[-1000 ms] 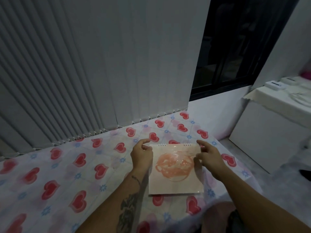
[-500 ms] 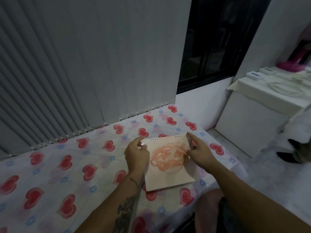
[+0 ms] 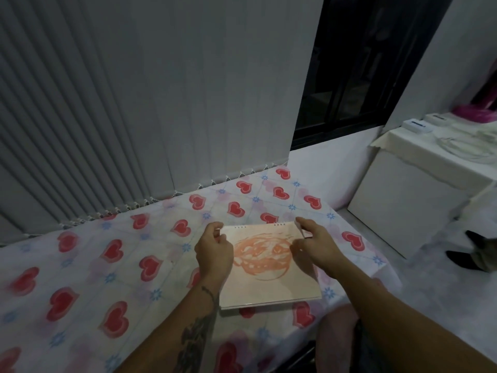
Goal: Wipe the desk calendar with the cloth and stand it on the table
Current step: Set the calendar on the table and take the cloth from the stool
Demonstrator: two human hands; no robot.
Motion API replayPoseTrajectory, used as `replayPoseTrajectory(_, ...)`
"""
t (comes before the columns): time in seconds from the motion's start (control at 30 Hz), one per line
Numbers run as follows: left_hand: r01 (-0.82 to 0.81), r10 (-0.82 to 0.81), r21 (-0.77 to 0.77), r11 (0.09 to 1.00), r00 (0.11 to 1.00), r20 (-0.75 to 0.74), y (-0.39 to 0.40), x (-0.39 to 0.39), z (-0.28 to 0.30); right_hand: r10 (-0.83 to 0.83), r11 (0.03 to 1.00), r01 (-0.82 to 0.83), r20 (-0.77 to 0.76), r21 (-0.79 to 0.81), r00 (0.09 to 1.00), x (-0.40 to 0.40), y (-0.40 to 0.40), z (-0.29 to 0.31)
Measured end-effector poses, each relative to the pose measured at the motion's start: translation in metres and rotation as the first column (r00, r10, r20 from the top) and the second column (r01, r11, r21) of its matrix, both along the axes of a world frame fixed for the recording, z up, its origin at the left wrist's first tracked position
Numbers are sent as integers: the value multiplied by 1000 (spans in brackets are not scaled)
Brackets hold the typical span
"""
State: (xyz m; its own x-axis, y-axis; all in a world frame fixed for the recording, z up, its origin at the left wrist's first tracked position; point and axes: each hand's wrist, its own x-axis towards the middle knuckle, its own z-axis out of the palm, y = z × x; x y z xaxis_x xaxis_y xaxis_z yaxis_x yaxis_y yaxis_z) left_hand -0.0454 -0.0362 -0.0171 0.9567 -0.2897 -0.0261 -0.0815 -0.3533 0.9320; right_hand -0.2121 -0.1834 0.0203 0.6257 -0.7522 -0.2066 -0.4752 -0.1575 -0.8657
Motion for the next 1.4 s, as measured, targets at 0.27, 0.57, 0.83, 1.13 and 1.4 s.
replayPoseTrajectory(0.27,162,-152,112,980,984,-91,12,-1,-32,43,999,-42,-53,22,998,-2,11,-17)
replayPoseTrajectory(0.57,248,-230,315,916,969,-95,36,-6,-65,114,992,-99,-233,73,966,-15,34,-67)
replayPoseTrajectory(0.83,153,-206,375,914,973,106,31,-15,-56,105,994,-103,-258,20,960,-36,23,-68)
replayPoseTrajectory(1.13,483,-488,102,870,810,326,-34,-121,-26,-61,998,50,-378,-39,924,-168,-12,-50)
replayPoseTrajectory(1.4,784,-860,454,423,505,-71,-29,-283,-92,93,991,-128,-492,-37,866,-281,2,-71)
